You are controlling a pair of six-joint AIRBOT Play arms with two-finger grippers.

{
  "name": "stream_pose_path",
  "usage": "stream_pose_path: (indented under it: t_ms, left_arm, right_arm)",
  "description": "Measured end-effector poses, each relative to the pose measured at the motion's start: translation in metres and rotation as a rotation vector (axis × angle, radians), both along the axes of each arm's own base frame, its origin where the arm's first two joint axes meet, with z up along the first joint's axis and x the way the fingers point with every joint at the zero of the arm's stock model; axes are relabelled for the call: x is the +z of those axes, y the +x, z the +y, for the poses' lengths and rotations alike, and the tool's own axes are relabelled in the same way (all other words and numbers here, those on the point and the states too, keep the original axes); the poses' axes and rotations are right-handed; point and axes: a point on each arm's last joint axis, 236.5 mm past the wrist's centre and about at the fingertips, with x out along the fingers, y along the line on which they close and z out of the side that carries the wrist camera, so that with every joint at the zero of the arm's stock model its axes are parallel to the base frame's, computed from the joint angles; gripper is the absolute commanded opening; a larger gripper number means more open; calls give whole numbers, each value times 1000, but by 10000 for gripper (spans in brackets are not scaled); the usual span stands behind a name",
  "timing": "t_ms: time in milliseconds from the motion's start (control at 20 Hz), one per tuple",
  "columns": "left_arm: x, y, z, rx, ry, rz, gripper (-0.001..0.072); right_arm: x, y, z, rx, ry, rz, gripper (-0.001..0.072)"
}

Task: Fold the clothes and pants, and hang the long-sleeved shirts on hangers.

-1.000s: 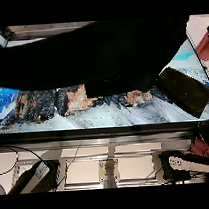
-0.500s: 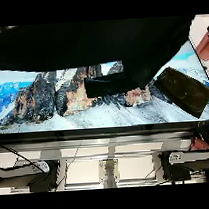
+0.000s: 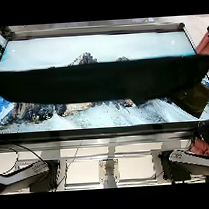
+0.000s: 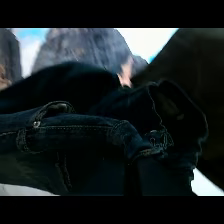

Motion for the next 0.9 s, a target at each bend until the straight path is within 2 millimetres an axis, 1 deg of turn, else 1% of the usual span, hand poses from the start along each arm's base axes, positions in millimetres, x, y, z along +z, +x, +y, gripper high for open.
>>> stream_pose_path:
  t_ms: [50,200,250,400,500,600,700,850,900]
  left_arm:
    - [-16,-12,-5,-11,-6,40,43]
    - [-67,-57,-17,-26,-8,184,43]
    - [-85,-73,-21,-28,-11,231,43]
    - [-126,-113,-35,-35,-24,344,44]
    - [-147,-137,-37,-12,-21,420,44]
    - [-163,-163,-30,62,0,509,44]
    - [-171,-188,-14,165,54,591,45]
    - [-170,-214,10,300,144,672,45]
    - [-168,-220,17,334,170,688,46]
  right_arm:
    - [-16,-13,1,-13,10,48,23]
    - [-64,-54,7,-48,20,187,24]
    - [-82,-70,8,-66,16,243,23]
    - [-133,-121,12,-133,2,415,24]
    - [-160,-150,14,-172,-12,513,25]
    - [-183,-177,15,-220,-30,601,26]
    - [-197,-198,9,-263,-66,674,26]
    - [-206,-223,-4,-319,-135,757,28]
    - [-207,-229,-8,-336,-155,777,57]
